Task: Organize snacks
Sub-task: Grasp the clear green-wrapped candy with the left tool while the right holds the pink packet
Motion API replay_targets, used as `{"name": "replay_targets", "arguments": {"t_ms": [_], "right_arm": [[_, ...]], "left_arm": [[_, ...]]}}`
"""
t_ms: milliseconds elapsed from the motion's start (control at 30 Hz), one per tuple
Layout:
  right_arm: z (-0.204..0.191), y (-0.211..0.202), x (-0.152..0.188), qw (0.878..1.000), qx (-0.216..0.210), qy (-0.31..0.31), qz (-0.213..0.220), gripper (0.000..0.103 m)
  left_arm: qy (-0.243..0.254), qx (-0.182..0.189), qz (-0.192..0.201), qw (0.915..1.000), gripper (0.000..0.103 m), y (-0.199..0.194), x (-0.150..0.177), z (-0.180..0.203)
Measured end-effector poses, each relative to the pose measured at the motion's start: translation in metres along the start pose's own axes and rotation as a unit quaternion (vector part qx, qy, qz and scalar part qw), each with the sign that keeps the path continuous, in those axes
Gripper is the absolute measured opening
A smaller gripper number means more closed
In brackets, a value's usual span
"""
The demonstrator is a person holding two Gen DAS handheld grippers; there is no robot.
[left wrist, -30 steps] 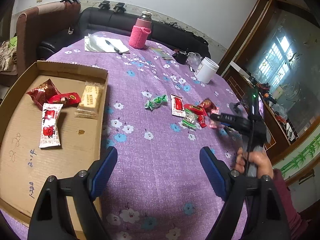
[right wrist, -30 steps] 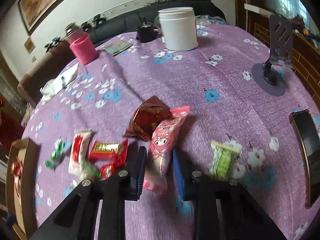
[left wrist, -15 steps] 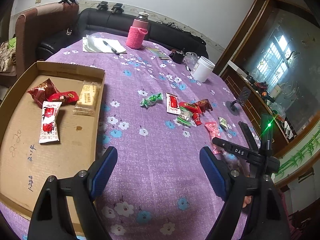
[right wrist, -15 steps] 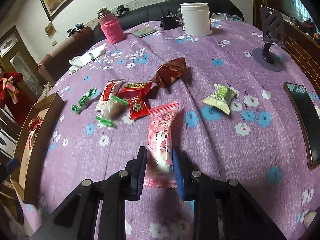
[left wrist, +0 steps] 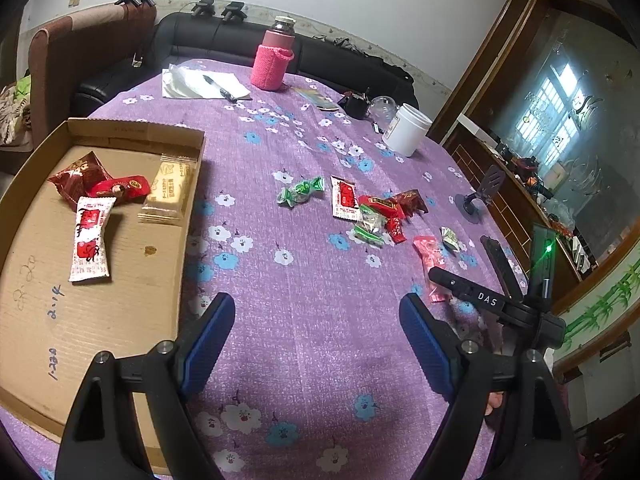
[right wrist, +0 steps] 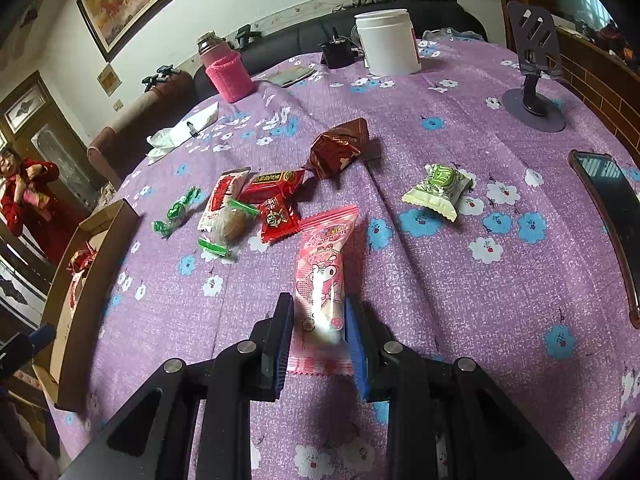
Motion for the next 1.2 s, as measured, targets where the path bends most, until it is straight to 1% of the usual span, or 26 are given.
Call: {"name": "replay_targets", "arguments": {"t_ms": [200, 300, 400, 500, 533, 600, 700, 767, 900, 933, 967, 1000, 1033, 1067, 1133, 1200], "right_arm": [[0.003, -0.002, 0.000, 1.000, -0.011, 0.007, 0.000, 0.027], [0.003, -0.001, 0.000, 1.000, -0.014, 0.007, 0.000, 0.027], [0.003, -0.001, 0.000, 1.000, -0.018, 0.008, -0.002, 0.028], [0.003, -0.001, 0.000, 1.000, -0.023, 0.007, -0.004, 0.028], [0.002, -0.001, 0.000, 1.000, -0.024, 0.007, -0.005, 0.028], [0.002, -0.001, 0.001, 1.000, -0.026, 0.006, -0.006, 0.028], [0.002, 0.000, 0.001, 1.000, -0.028, 0.006, -0.007, 0.028], [0.002, 0.000, 0.001, 0.999, -0.030, 0.007, -0.008, 0.028], [0.002, 0.001, 0.000, 0.999, -0.032, 0.007, -0.009, 0.028], [0.002, 0.001, -0.001, 0.999, -0.032, 0.006, -0.009, 0.028], [0.002, 0.002, -0.001, 0.999, -0.032, 0.006, -0.010, 0.028], [0.002, 0.002, -0.002, 0.999, -0.032, 0.005, -0.010, 0.028], [0.001, 0.003, -0.002, 0.999, -0.032, 0.005, -0.010, 0.028], [0.001, 0.003, -0.002, 0.999, -0.032, 0.005, -0.010, 0.028], [0.001, 0.003, -0.002, 0.999, -0.033, 0.006, -0.010, 0.028], [0.001, 0.004, -0.003, 0.999, -0.037, 0.009, -0.012, 0.031]], "left_arm": [[0.007, -0.001, -0.006, 1.0000, 0.084, 0.006, -0.008, 0.000], [0.021, -0.003, -0.012, 0.9997, 0.084, 0.013, -0.022, 0.002], [0.046, -0.017, -0.016, 0.9987, 0.084, 0.025, -0.042, 0.007], [0.096, -0.038, -0.021, 0.9945, 0.083, 0.046, -0.065, 0.014], [0.118, -0.045, -0.026, 0.9917, 0.083, 0.059, -0.075, 0.015], [0.144, -0.053, -0.036, 0.9876, 0.083, 0.082, -0.088, 0.015], [0.174, -0.069, -0.054, 0.9809, 0.083, 0.117, -0.103, 0.010], [0.183, -0.072, -0.071, 0.9778, 0.083, 0.139, -0.109, 0.007], [0.198, -0.080, -0.103, 0.9714, 0.083, 0.171, -0.108, 0.004], [0.205, -0.083, -0.112, 0.9689, 0.076, 0.178, -0.105, 0.004], [0.206, -0.082, -0.119, 0.9678, 0.060, 0.182, -0.102, 0.005], [0.205, -0.080, -0.128, 0.9670, 0.049, 0.186, -0.099, 0.004], [0.202, -0.077, -0.141, 0.9661, 0.029, 0.190, -0.095, 0.003], [0.205, -0.080, -0.132, 0.9666, 0.021, 0.188, -0.095, 0.004], [0.195, -0.078, -0.134, 0.9684, 0.021, 0.187, -0.093, 0.003], [0.189, -0.080, -0.122, 0.9712, 0.021, 0.181, -0.092, 0.001]]}}
Point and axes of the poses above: each gripper's, at about its wrist camera, not at the fingertips, and y roughly the way its jaws point, z to its right, x to its underside, the point moved 4 cm from there along y, roughly the way its jaws point, and after that the axes turned 10 degrees about y, right-handed, at the moved point
